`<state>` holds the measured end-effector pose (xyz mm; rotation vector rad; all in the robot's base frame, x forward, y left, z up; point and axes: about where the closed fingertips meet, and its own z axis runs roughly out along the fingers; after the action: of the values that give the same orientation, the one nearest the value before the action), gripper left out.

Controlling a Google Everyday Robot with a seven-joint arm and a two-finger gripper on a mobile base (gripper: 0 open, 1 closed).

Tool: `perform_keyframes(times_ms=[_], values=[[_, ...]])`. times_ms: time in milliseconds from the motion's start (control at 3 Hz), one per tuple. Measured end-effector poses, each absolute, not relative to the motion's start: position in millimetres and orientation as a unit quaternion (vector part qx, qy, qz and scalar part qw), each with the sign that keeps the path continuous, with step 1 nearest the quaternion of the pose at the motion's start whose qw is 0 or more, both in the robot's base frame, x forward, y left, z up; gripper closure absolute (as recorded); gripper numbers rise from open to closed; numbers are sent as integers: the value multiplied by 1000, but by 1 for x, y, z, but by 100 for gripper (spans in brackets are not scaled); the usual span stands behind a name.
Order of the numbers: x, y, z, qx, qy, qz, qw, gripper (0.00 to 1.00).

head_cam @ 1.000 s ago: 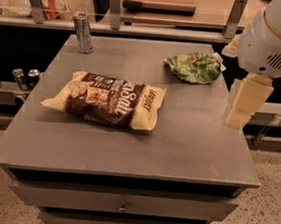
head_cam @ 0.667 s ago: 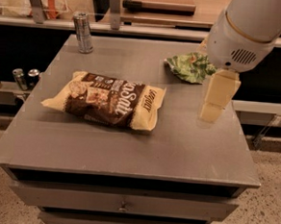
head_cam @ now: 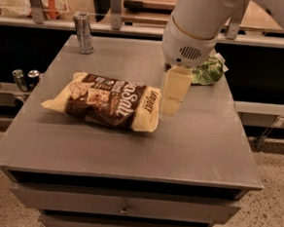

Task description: Pick brown chip bag

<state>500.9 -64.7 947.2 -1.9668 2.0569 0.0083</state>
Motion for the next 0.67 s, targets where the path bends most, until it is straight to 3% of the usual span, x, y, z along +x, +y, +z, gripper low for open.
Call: perform_keyframes(times_ms=[667], values=[[523,-10,908,-707,698,27,112,0]])
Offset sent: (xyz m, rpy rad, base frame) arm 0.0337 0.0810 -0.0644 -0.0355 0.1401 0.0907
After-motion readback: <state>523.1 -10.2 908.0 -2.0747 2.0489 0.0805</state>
